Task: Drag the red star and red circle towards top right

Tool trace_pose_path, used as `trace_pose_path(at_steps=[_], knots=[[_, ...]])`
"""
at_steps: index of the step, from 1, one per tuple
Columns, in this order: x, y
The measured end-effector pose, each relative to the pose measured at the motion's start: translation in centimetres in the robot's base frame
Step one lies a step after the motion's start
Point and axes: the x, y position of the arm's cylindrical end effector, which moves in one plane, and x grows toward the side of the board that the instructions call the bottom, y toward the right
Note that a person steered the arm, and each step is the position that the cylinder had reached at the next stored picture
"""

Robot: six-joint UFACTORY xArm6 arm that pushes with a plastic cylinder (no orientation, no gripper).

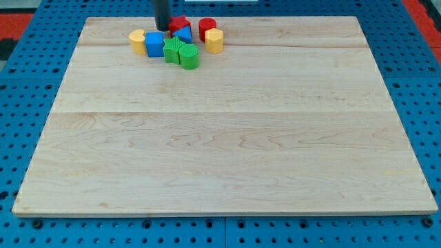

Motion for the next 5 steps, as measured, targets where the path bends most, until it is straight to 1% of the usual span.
trace_pose_path(at_steps=[3, 4, 5], knots=[[0.9, 7.6], [0.9, 9.0], [0.9, 9.2]])
